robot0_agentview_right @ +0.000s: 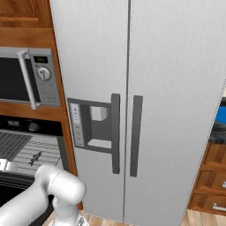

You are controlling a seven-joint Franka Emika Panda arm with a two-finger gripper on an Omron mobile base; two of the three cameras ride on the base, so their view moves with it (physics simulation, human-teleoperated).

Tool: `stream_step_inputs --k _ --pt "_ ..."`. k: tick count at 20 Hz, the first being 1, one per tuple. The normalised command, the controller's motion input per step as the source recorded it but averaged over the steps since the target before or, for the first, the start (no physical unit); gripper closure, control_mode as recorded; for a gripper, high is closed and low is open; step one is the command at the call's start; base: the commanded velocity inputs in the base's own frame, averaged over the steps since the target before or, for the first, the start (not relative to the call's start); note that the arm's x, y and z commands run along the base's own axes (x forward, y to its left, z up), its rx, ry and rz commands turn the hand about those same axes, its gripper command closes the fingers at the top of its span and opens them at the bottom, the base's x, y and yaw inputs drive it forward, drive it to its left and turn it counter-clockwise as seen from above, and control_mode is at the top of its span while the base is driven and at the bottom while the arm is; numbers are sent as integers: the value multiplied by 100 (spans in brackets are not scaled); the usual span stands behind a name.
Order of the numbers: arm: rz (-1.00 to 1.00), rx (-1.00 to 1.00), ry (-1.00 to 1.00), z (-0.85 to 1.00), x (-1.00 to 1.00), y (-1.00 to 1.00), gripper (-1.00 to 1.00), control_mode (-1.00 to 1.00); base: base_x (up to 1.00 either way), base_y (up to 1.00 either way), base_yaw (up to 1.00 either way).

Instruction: Take the fish from the oven and place it on the plate on the counter.

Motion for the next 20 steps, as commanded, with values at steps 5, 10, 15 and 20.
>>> stream_step_inputs --k 5,10,15,20 --pt "-54 2 -9 -1 36 0 -100 -100 0 0 0" --pt "-17 9 14 46 3 -26 -100 -100 0 0 0" --pt "8 2 25 10 59 -9 -100 -100 0 0 0" --pt "31 0 4 -23 64 -38 -100 -100 0 0 0"
